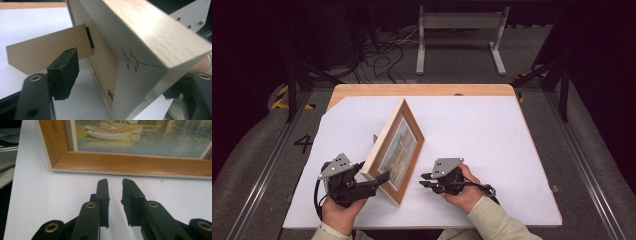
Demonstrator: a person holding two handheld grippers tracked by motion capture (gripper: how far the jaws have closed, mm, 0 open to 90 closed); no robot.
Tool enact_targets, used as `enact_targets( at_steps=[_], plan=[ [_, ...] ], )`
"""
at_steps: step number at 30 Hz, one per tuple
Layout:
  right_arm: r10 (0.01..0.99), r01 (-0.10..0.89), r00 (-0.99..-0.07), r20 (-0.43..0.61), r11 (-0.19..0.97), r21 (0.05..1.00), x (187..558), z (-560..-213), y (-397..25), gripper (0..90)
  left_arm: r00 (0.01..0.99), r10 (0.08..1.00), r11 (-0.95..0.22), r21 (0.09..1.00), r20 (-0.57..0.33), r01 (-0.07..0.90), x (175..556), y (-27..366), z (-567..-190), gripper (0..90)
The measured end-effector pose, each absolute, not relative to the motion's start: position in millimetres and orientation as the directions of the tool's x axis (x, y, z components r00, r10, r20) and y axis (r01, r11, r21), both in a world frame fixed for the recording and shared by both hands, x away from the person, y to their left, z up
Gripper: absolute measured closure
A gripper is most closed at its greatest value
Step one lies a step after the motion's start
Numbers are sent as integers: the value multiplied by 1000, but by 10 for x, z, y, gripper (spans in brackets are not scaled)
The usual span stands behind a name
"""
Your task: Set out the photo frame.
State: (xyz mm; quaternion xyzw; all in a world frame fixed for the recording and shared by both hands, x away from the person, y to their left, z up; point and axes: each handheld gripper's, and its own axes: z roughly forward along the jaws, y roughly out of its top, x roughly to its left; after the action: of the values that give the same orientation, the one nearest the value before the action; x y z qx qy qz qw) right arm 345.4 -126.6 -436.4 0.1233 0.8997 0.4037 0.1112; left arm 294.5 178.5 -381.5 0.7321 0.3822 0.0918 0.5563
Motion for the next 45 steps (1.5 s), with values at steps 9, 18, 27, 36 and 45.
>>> enact_targets(
  at_steps=[9, 18, 27, 36, 45],
  plan=[
    [314, 133, -944, -101, 641, 756, 3464, -4359, -1282, 746, 719, 648, -97, 909, -251, 406, 2873, 1793, -3759, 534],
    [320, 137, -942, -99, 638, 758, 3471, -4360, -1290, 742, 701, 674, -110, 906, -233, 408, 2852, 1790, -3732, 571],
    [332, 141, -938, -98, 626, 767, 3486, -4333, -1338, 740, 700, 661, -77, 904, -269, 420, 2880, 1878, -3726, 688],
    [362, 156, -930, -60, 540, 827, 3504, -4168, -1503, 710, 711, 649, -71, 909, -270, 410, 2876, 1918, -3691, 709],
    [493, 216, -870, 0, 382, 898, 3743, -3941, -1799, 560, 745, 602, -86, 905, -287, 418, 2938, 1938, -3714, 710]
  ],
)
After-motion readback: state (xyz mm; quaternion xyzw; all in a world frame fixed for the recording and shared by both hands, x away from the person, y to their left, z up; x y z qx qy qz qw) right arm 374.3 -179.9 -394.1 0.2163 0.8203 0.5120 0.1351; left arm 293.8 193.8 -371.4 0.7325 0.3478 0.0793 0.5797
